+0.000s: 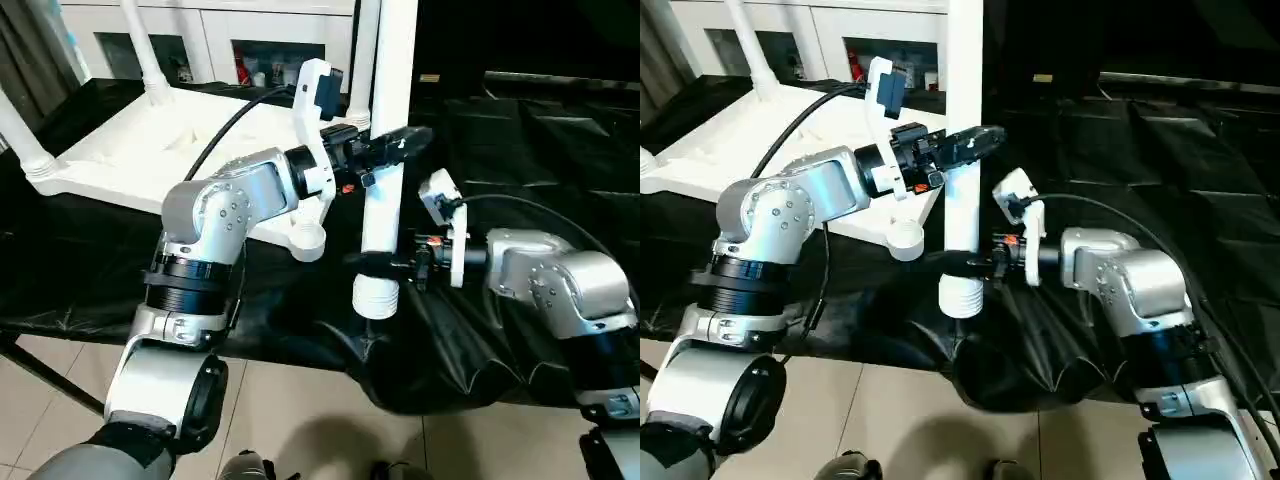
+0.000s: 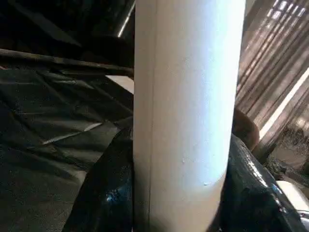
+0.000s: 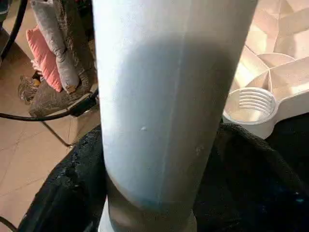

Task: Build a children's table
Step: Pick table leg

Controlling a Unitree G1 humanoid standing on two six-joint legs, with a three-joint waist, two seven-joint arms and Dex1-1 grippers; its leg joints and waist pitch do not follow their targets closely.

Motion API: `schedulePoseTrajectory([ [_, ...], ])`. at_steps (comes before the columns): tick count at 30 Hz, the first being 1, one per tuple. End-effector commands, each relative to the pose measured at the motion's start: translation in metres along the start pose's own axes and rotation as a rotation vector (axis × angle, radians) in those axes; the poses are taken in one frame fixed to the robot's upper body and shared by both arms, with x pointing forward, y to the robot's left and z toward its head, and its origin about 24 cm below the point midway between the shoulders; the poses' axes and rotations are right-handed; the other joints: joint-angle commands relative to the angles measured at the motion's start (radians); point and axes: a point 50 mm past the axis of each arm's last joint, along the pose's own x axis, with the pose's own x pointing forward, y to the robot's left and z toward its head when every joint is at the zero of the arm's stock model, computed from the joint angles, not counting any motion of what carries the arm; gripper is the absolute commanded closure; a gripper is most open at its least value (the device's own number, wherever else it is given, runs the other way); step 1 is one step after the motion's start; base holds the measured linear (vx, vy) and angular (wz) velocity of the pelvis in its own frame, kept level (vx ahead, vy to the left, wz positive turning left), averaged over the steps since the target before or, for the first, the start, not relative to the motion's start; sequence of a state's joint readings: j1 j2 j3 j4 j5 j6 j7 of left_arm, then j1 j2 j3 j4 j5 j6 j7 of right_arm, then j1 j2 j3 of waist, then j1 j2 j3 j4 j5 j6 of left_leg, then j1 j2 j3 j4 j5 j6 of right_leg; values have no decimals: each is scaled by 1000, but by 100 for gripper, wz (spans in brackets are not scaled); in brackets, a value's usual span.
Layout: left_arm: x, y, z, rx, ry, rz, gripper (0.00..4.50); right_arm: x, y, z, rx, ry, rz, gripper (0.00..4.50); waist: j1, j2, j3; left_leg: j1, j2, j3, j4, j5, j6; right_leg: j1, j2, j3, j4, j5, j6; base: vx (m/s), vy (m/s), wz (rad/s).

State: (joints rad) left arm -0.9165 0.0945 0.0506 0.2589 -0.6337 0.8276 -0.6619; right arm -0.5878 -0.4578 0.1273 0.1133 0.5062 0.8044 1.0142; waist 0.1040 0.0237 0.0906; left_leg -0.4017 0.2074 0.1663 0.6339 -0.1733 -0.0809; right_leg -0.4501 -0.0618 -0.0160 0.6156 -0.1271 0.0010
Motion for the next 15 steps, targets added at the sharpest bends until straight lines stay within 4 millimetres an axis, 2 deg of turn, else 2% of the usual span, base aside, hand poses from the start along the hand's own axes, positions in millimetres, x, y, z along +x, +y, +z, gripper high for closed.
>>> schedulePoseTrajectory([
  [1, 3, -8, 9, 47, 1, -33, 271, -3, 3, 1, -15, 9, 5, 110, 4, -12, -109, 13, -9, 8, -61, -138, 30, 79, -36, 7, -68, -285, -194, 0, 0, 0],
  [8, 4, -14, 7, 43, 18, -83, 271, -3, 2, 1, -11, 7, 6, 110, 5, -12, -108, 14, -9, 8, -61, -146, 29, 79, -37, 7, -69, -298, -194, 0, 0, 0],
  [15, 4, -17, 7, 43, 18, -97, 271, -3, 2, 0, 3, 0, 7, 175, 4, -11, -108, 14, -10, 8, -61, -147, 29, 78, -36, 6, -71, -305, -191, 0, 0, 0],
])
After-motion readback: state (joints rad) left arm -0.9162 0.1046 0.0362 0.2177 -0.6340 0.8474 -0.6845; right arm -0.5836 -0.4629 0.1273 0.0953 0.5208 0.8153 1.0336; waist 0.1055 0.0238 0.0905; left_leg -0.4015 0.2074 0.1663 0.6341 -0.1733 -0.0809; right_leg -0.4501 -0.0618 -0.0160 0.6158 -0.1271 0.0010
